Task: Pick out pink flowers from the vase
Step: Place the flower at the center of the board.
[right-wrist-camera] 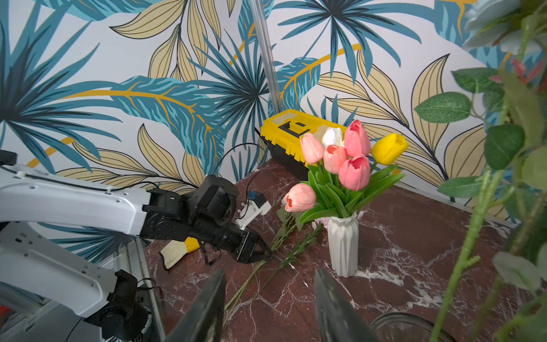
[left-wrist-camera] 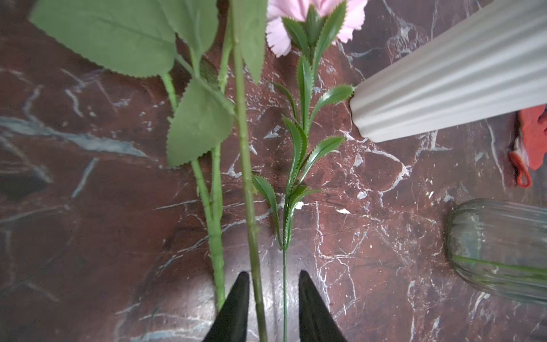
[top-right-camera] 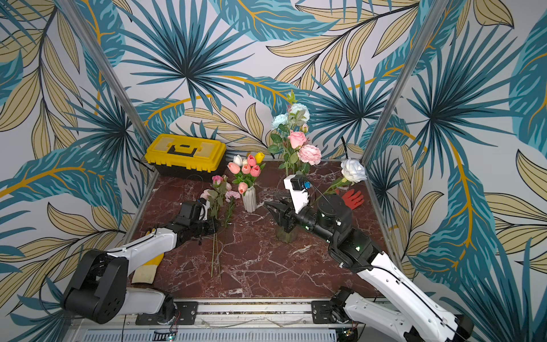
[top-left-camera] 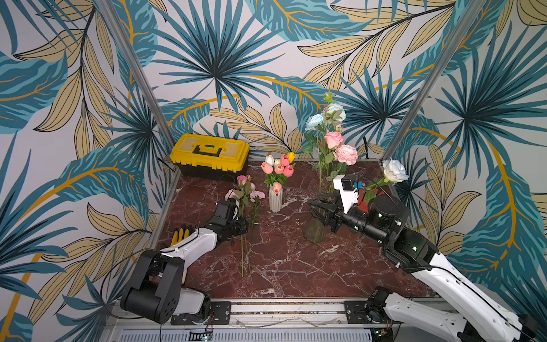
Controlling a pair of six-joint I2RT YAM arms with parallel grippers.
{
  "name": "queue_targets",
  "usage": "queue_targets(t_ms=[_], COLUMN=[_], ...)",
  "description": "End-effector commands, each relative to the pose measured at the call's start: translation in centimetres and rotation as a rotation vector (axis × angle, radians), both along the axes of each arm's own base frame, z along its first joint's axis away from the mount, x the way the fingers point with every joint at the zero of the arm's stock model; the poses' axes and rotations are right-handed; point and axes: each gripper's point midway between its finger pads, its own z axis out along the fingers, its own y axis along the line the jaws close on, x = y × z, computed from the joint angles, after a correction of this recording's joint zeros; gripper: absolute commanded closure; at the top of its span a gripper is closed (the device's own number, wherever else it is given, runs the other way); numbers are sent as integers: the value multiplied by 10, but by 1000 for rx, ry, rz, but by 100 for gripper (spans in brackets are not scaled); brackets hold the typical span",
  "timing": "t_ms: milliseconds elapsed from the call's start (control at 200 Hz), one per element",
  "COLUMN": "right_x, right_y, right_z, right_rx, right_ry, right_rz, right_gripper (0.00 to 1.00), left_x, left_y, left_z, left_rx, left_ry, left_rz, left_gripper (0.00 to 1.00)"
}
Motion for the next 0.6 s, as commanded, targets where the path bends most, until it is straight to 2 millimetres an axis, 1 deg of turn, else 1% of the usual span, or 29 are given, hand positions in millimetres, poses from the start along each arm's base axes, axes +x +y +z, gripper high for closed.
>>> queue_targets(t_ms=[0,155,255,270,285,401,501,596], right_x=[1,0,2,3,3,6,10,17], right_y=[-19,-40,-61,-65,-68,-91,-94,-90], right_z=[3,17,28,29,31,36,33,21], right_rx=[-50,-96,-125,-128,-131,-159,-237,-270], right_ry=[-12,-23,-29,-27,-27,12,94,188], right_rz=[-83,-170,-261,-282,-299,-413,-446,-466], right_gripper=[50,51,53,53,53,54,53,55], left_x=[9,0,-6,-10,-12,-22,-35,-45], left_y=[9,8,6,6,6,-3,-17,-32], left_z=[36,62,77,74,76,94,111,128], left_rx=[29,-1,-17,-12,-12,42,114,111], left_ry=[-85,-151,-192,-174,-178,-237,-301,-353], left_rz=[30,14,2,-2,-4,-63,-141,-205], left_gripper=[66,65,64,64,63,61,60,58])
